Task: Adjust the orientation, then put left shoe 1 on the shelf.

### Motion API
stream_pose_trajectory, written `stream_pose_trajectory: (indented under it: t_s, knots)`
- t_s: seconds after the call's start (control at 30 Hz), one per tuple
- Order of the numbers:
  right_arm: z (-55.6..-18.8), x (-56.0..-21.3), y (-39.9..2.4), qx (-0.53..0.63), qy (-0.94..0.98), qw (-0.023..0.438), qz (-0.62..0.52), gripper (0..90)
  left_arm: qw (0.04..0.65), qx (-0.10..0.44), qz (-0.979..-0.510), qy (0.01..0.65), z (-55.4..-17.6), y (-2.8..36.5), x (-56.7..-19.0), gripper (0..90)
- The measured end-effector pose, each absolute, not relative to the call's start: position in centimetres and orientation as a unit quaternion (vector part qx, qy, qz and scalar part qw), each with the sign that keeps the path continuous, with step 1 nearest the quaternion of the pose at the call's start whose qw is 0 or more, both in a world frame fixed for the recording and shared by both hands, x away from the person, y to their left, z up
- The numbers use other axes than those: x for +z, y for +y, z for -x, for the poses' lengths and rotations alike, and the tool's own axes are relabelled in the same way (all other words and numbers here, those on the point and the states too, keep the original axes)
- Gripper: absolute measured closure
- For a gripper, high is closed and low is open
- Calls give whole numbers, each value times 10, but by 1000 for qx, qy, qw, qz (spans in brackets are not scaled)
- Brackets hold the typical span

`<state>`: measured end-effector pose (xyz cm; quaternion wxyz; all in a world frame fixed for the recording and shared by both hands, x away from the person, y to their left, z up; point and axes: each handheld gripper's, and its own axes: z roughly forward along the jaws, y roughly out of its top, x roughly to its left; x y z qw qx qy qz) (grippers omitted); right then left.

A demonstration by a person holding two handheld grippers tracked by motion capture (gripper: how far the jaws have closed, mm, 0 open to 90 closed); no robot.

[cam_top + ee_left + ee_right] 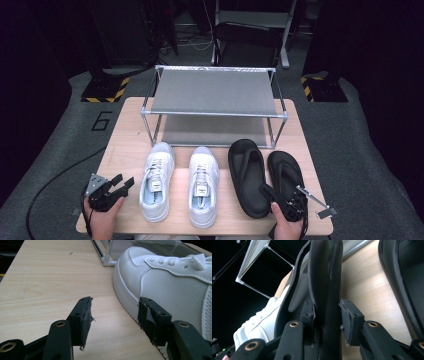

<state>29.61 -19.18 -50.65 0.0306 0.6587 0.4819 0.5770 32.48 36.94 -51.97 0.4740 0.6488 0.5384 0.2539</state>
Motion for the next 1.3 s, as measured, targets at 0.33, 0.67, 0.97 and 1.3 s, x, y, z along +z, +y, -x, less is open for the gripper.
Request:
stream_pose_trajectory:
  t_s: [0.33,0.67,0.97,1.3]
  knots:
    - [-311,-489,-193,577,491,42,-651,661,478,256,-646,538,-325,370,-520,444]
    - [-333,-478,-188,584,488,34,-648,662,473,251,-649,540,-325,371,-519,445]
    - [-350,-473,-179,592,477,27,-649,662,477,253,-645,541,-324,371,-519,445]
    - [-371,-464,-167,592,478,39,-648,662,479,252,-642,542,-323,374,-517,445]
